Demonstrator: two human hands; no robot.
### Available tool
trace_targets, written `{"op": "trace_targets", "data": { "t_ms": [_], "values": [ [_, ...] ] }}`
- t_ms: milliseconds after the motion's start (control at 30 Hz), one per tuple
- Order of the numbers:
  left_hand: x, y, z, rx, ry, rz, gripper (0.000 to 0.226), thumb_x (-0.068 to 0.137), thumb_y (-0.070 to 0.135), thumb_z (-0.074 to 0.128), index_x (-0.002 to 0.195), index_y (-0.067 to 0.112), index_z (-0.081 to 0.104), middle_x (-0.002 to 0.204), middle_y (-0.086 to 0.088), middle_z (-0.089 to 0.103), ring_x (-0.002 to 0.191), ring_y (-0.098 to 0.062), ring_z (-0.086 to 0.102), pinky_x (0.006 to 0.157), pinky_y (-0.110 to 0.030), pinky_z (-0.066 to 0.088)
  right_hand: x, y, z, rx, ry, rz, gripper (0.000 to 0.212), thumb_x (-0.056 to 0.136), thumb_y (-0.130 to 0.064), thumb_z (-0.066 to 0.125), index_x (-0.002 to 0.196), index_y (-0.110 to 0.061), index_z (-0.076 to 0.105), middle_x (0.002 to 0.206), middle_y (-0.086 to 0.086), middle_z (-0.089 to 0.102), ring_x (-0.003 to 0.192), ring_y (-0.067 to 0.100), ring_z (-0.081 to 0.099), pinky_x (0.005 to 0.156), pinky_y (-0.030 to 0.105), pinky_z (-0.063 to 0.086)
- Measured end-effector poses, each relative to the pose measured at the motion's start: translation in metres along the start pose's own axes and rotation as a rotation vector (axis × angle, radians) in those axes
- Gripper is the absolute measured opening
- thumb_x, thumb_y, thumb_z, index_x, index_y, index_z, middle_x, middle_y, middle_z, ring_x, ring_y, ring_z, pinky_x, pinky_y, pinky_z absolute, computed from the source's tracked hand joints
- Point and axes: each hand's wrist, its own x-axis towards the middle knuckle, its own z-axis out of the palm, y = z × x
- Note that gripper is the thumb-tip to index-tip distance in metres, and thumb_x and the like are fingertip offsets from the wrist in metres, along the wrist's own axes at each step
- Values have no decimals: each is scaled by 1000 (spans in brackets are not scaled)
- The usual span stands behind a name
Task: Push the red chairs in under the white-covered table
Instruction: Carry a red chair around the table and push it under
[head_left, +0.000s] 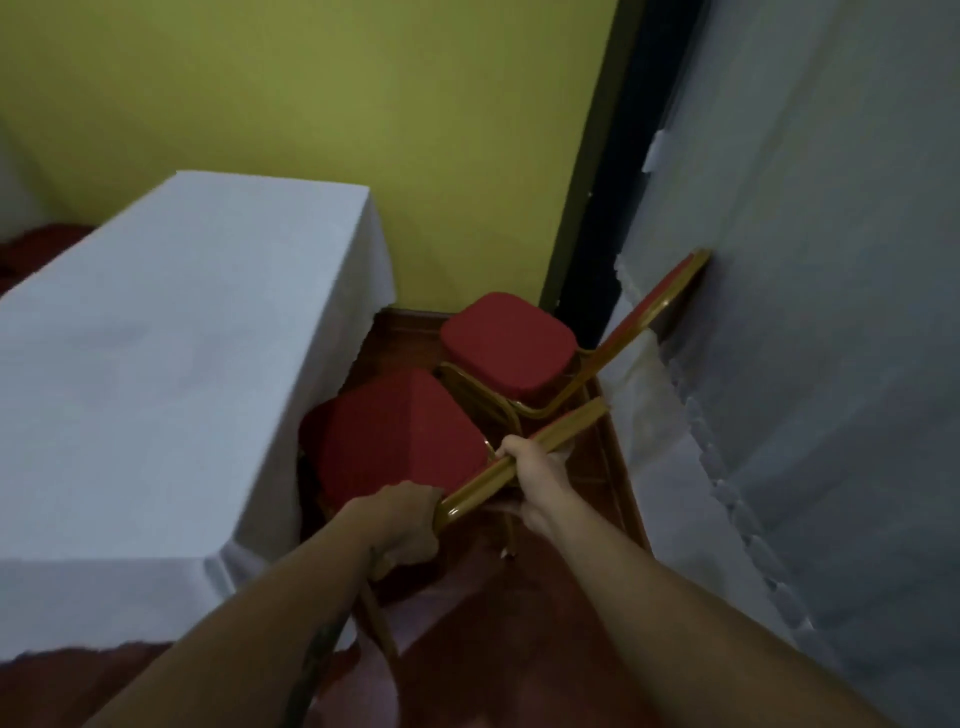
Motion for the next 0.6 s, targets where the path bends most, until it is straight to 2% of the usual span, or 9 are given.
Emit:
{"op": "trace_targets", "data": {
  "t_ms": [133, 233, 400, 500, 600],
  "values": [
    [-8, 42, 15, -90, 73, -141, 51, 86, 16, 60, 136, 26, 59, 128, -7, 67, 114, -30, 68, 91, -37, 57, 16, -12, -24, -65, -114, 39, 88, 80, -3, 62, 153, -24, 15, 93, 13, 60, 82, 29, 67, 66, 56, 63],
    [-8, 76, 27, -157, 115, -210, 52, 87, 17, 60, 139, 24, 58, 132, -8, 65, 116, -31, 67, 93, -37, 57, 28, -25, -47, -125, -185, 57, 78, 81, -2, 62, 147, -19, 23, 86, 12, 59, 75, 27, 66, 68, 60, 62],
    [-1, 112, 36, -286, 101, -314, 55, 88, 20, 63, 142, 21, 53, 133, -10, 61, 118, -31, 63, 100, -43, 55, 50, -45, -67, -222, -331, 123, 76, 79, -4, 64, 147, -16, 32, 85, 15, 57, 75, 30, 65, 65, 61, 61],
    [3, 119, 35, -343, 122, -343, 52, 90, 20, 62, 141, 20, 54, 132, -10, 61, 117, -30, 64, 100, -44, 55, 57, -56, -64, -298, -425, 167, 67, 71, -10, 66, 132, -16, 41, 83, 16, 59, 78, 34, 66, 59, 54, 61],
    [8, 120, 28, -380, 122, -359, 53, 93, 22, 61, 145, 20, 51, 134, -10, 60, 119, -30, 62, 102, -44, 53, 68, -65, -56, -378, -480, 160, 44, 79, -9, 63, 120, -9, 47, 78, 14, 59, 79, 34, 66, 57, 52, 61]
  ]
}}
